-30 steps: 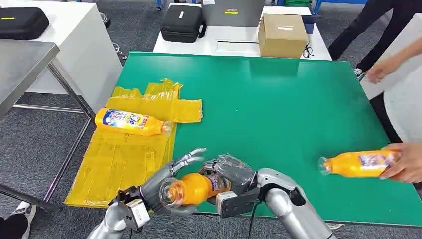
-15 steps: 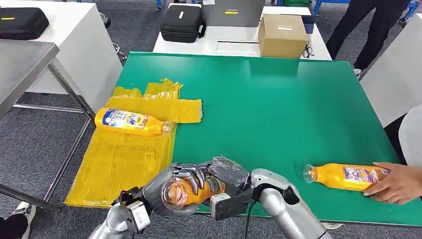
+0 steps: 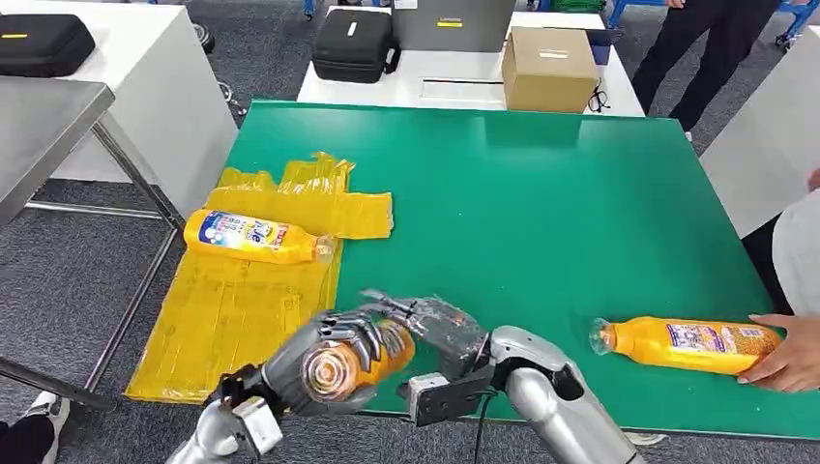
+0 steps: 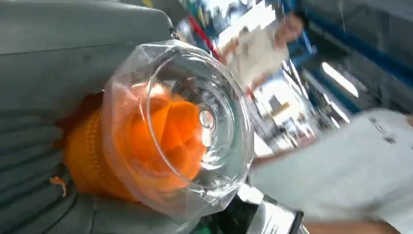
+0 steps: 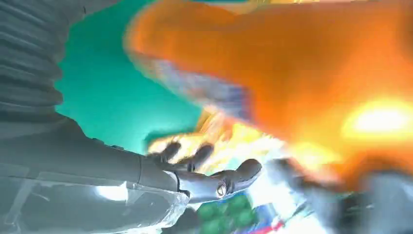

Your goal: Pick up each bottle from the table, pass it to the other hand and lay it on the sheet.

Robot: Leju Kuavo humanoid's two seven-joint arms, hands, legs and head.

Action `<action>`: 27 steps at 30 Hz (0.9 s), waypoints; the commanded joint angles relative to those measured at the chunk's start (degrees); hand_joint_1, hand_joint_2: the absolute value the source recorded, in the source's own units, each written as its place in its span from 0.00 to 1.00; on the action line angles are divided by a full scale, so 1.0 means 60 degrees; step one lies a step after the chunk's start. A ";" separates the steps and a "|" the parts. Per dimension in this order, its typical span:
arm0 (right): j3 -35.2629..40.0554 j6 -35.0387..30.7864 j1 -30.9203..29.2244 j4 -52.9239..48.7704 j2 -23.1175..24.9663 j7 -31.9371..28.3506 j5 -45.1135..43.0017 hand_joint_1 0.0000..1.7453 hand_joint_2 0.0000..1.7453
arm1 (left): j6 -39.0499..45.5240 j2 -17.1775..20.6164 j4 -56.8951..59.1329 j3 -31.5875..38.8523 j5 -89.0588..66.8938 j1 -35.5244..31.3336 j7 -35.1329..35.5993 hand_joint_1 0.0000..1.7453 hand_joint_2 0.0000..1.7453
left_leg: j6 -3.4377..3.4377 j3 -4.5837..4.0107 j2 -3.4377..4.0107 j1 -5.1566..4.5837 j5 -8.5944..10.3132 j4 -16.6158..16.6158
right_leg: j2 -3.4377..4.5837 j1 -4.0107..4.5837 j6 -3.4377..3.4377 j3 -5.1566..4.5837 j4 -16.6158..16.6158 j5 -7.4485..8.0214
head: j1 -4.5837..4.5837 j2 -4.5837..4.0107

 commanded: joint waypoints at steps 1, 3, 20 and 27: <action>-0.0723 -0.1273 0.0211 -0.0284 -0.0145 0.0725 0.1036 0.00 1.00 | 0.0987 0.0139 -0.1914 0.0600 -0.0803 0.0974 0.0216 1.00 1.00 | -0.0009 0.0007 0.0010 0.0006 -0.0011 0.0003 | 0.0012 0.0006 -0.0010 0.0006 -0.0001 -0.0006 | 0.0000 0.0000; -0.0974 -0.1985 0.0463 -0.0187 0.0099 0.1358 0.1888 0.00 1.00 | 0.1953 0.0075 -0.2073 0.0731 -0.1464 0.1008 0.0525 1.00 1.00 | -0.0015 0.0015 0.0008 0.0011 -0.0017 0.0005 | 0.0012 0.0011 -0.0015 0.0013 -0.0001 -0.0010 | 0.0004 0.0000; -0.2345 -0.3380 0.0960 -0.0469 0.0855 0.2906 0.3612 0.00 1.00 | 0.3528 -0.0004 -0.2040 0.0983 -0.3755 0.0315 0.2611 1.00 1.00 | -0.0015 0.0018 -0.0008 0.0009 -0.0012 0.0000 | -0.0004 0.0009 -0.0017 0.0020 -0.0003 -0.0012 | 0.0004 0.0000; -0.3699 -0.4164 0.1764 -0.1269 0.1158 0.4027 0.4361 0.00 1.00 | 0.3398 -0.0077 -0.0126 0.2018 -0.5093 -0.0780 0.4380 1.00 1.00 | -0.0015 0.0021 -0.0037 0.0004 0.0006 -0.0014 | -0.0035 0.0005 -0.0017 0.0026 -0.0011 -0.0007 | 0.0004 0.0000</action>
